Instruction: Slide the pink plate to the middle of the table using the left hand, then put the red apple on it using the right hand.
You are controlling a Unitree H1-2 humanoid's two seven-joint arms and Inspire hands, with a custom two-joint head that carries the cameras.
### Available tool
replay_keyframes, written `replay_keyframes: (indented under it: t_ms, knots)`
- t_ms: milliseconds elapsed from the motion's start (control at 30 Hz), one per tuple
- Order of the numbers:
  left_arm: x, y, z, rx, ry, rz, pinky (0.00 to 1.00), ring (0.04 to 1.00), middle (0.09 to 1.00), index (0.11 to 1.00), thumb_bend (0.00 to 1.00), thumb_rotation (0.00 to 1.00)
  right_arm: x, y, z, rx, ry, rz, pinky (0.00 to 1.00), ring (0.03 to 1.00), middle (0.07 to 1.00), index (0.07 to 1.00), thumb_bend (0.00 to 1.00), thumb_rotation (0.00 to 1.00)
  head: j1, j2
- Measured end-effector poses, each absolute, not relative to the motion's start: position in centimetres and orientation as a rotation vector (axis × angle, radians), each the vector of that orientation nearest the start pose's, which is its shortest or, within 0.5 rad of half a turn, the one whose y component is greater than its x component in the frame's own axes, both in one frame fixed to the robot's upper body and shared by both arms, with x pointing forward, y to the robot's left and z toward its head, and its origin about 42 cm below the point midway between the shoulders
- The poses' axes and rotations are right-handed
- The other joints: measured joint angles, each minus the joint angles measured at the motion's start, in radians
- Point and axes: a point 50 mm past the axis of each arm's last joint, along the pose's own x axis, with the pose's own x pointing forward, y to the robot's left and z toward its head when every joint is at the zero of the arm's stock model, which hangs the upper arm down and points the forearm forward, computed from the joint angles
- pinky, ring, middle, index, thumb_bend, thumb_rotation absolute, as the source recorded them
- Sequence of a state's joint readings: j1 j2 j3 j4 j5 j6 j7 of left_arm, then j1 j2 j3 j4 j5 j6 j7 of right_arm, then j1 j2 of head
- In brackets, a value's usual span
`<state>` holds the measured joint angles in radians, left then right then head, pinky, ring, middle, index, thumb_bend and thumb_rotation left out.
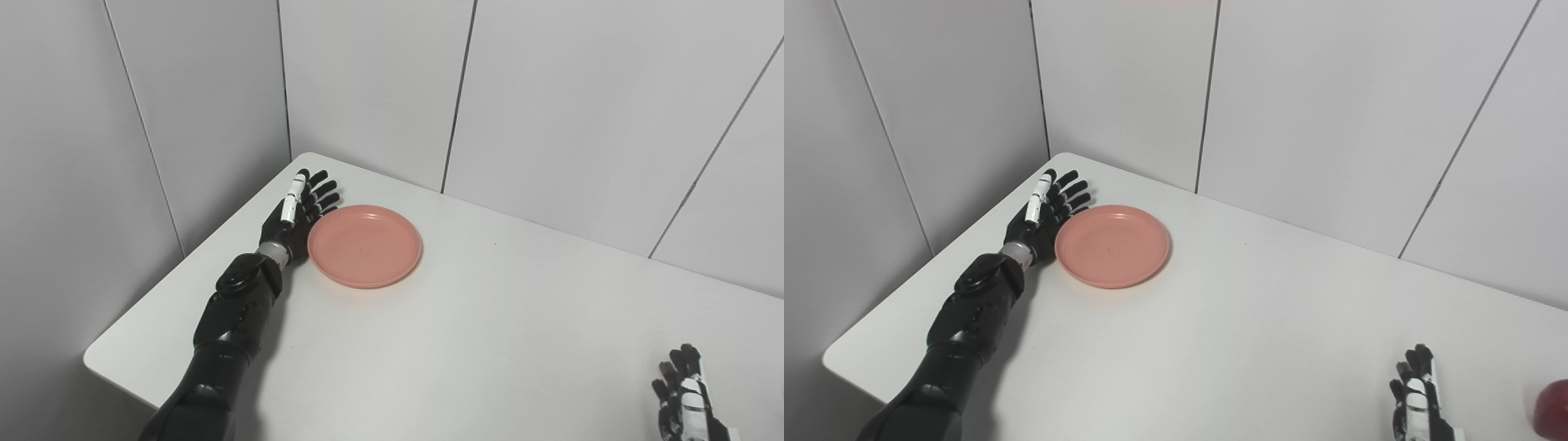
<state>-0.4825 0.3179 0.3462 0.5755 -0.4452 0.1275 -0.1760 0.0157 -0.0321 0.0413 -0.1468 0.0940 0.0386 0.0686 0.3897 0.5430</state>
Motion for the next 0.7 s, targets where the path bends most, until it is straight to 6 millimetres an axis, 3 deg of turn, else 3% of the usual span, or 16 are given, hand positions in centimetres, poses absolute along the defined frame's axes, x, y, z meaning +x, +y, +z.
replay_keyframes:
  t_ms: [700]
  knots:
    - [43.0,35.0,13.9,-0.351,0.067,0.069,0.9,0.891,0.889,0.875,0.35,1.0,27.8,-20.4,12.2,0.054,-0.069,0.113,1.0,1.0,1.0,1.0,0.11,1.0,-0.037,0.026]
